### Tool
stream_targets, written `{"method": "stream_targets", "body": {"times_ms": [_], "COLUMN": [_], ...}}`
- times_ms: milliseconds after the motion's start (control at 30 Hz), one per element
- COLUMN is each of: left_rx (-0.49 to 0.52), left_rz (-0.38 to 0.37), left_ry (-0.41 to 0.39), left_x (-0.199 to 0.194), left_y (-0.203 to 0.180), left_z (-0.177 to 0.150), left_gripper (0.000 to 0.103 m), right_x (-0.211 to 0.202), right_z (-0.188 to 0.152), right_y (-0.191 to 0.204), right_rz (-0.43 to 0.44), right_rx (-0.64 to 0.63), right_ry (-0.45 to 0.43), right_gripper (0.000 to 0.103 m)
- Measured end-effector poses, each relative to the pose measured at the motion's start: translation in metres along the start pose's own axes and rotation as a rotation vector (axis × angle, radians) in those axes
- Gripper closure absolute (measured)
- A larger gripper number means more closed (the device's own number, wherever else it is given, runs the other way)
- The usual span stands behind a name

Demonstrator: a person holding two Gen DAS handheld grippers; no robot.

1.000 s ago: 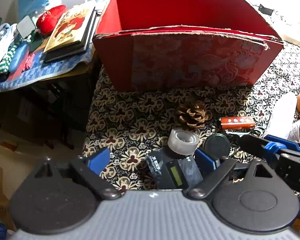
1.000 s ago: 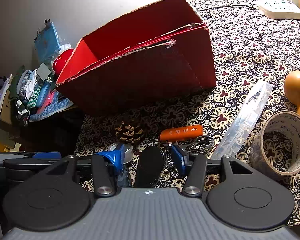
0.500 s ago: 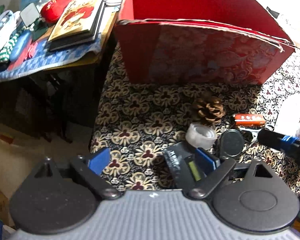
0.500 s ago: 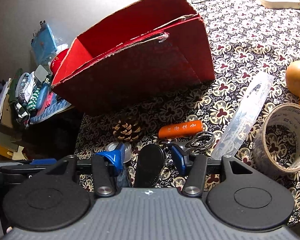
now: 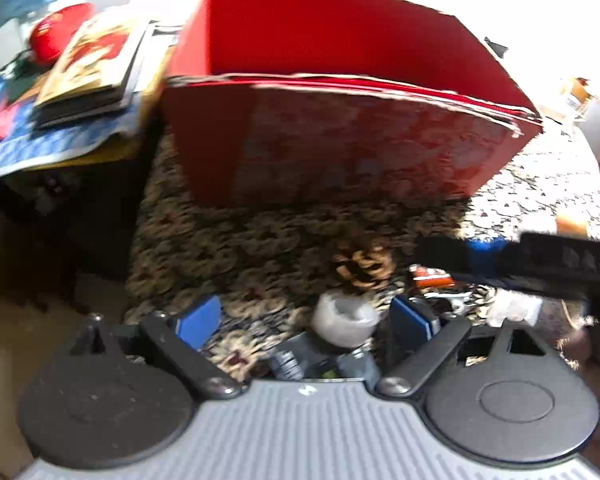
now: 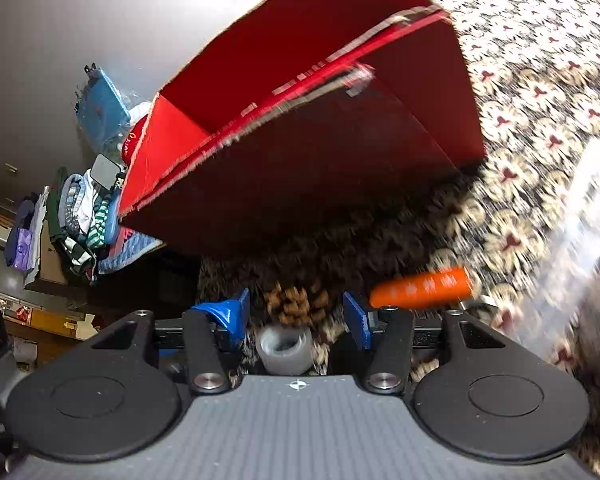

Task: Organize rigid objects
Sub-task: 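Close the right gripper around the brown pine cone, then lift the pine cone with the right gripper and carry it over the red box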

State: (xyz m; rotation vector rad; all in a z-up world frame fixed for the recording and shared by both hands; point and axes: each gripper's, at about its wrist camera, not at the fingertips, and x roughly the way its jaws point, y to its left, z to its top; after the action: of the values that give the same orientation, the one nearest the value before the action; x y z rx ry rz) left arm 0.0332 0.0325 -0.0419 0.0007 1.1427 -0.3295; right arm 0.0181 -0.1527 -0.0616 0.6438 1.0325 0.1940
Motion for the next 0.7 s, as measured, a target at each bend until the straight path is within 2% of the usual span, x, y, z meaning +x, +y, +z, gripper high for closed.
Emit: {"method": "stream_targets", "body": {"times_ms": [267,367,400,433,467,600,667,700], "left_rx": [0.038,0.054,0.056,0.058,0.060,0.046,0.044,0.046], "left_rz": [-0.075,-0.073,-0.079,-0.088,-0.090,-0.101,-0.112,-0.117], "left_ry": [-0.022,-0.012,-0.005,0.009,0.022,0.050,0.054,0.056], "left_x": [0.019,0.028,0.030,0.033,0.036,0.046,0.047,0.048], "left_y": [-0.005,-0.007,-0.007,-0.008,-0.008,-0.006,-0.006,-0.006], "left_z": [0.007,0.009,0.009,0.010,0.010,0.013,0.013,0.014], "left_gripper": [0.012,0.015,0.020,0.039,0.048,0.050,0.069,0.075], "right_x": [0.029,0.037,0.039,0.041,0.043,0.053,0.056,0.056], "right_z": [0.007,0.009,0.009,0.010,0.010,0.009,0.008,0.007], "right_y": [-0.002,-0.005,-0.005,-0.005,-0.005,-0.007,-0.010,-0.011], "right_rz": [-0.003,0.003,0.005,0.005,0.003,0.020,0.031,0.041], "right_rx": [0.007,0.023,0.025,0.028,0.030,0.047,0.055,0.053], "right_ry": [0.076,0.103,0.110,0.116,0.123,0.166,0.171,0.173], "right_gripper": [0.066,0.066,0.066,0.066,0.066,0.067,0.070,0.073]}}
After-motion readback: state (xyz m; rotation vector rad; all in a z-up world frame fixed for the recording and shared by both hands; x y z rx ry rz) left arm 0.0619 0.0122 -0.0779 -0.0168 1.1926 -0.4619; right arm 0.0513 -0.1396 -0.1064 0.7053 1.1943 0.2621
